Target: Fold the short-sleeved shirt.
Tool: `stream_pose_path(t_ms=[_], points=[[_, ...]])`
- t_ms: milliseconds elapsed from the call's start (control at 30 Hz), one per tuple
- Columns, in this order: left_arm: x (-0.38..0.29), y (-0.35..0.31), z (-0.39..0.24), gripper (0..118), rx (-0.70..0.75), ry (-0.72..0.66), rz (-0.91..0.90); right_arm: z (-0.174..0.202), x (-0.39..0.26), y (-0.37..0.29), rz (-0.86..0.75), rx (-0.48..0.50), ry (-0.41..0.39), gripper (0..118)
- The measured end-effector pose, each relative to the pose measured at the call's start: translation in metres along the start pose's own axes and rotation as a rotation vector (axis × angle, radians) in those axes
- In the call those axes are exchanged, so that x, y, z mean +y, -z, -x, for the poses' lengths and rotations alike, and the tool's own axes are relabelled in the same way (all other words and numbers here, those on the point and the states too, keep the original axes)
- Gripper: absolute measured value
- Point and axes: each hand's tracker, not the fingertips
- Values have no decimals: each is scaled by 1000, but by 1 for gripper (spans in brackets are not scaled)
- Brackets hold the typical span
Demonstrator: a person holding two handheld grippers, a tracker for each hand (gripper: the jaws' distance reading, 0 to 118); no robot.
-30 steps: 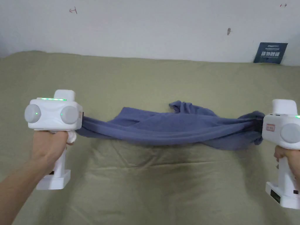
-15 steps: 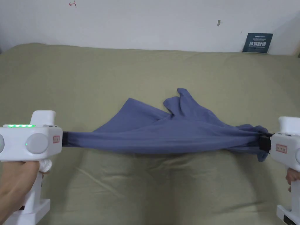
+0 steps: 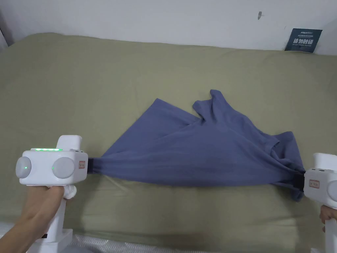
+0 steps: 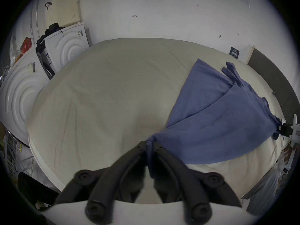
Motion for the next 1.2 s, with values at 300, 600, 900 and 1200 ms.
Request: stream_pose_path(t_ms=[300,600,900,1200], points=[[-8,-31,-6,71,-41,-3,-163,45,-4,-18,-209,26,-108,91],[-30,-28,-13,0,-54,-10,-190,143,-25,-50,-299,146,-45,0],[2,1,48,0,-86,-162,-77,183,-30,-43,-270,195,-128,0],[5,32,34,108,-70,-77,77,190,-32,-24,-205,223,-135,0]])
